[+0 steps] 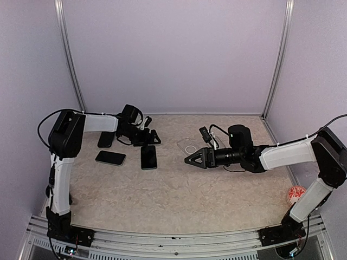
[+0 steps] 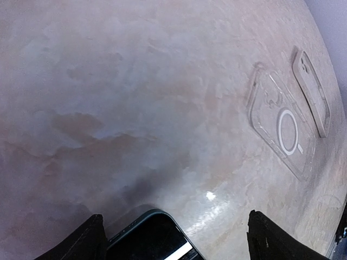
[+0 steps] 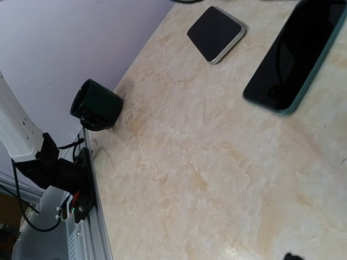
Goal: Put the phone into the phone case
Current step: Move the phone to the corner of the board, then pick up the phone at the center of the board.
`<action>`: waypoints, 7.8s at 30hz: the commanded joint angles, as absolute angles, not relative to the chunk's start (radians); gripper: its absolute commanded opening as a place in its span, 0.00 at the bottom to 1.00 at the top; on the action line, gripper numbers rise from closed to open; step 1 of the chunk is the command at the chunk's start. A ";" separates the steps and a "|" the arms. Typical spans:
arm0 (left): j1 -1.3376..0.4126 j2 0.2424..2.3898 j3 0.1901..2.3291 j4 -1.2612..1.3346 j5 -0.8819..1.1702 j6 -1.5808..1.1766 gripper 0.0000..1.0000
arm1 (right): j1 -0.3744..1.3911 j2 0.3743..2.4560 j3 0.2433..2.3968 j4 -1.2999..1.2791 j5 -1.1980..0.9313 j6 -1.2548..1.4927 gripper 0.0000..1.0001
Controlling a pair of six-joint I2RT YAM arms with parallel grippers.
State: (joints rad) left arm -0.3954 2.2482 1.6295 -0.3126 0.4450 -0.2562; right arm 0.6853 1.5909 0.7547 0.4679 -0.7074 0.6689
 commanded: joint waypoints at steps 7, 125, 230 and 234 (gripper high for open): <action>-0.411 2.142 1.558 -0.248 0.341 -0.328 0.89 | 0.696 1.552 0.734 0.475 -0.692 0.663 0.86; -0.699 1.631 0.977 0.179 0.291 -0.436 0.99 | 0.712 1.376 0.606 0.393 -0.394 -0.172 1.00; -0.620 1.459 0.504 0.587 0.216 -0.616 0.99 | 0.841 1.863 0.942 0.244 -0.467 -0.443 0.72; -0.621 1.518 0.510 0.636 0.285 -0.637 0.99 | 0.842 1.848 0.923 0.268 -0.455 -0.443 0.72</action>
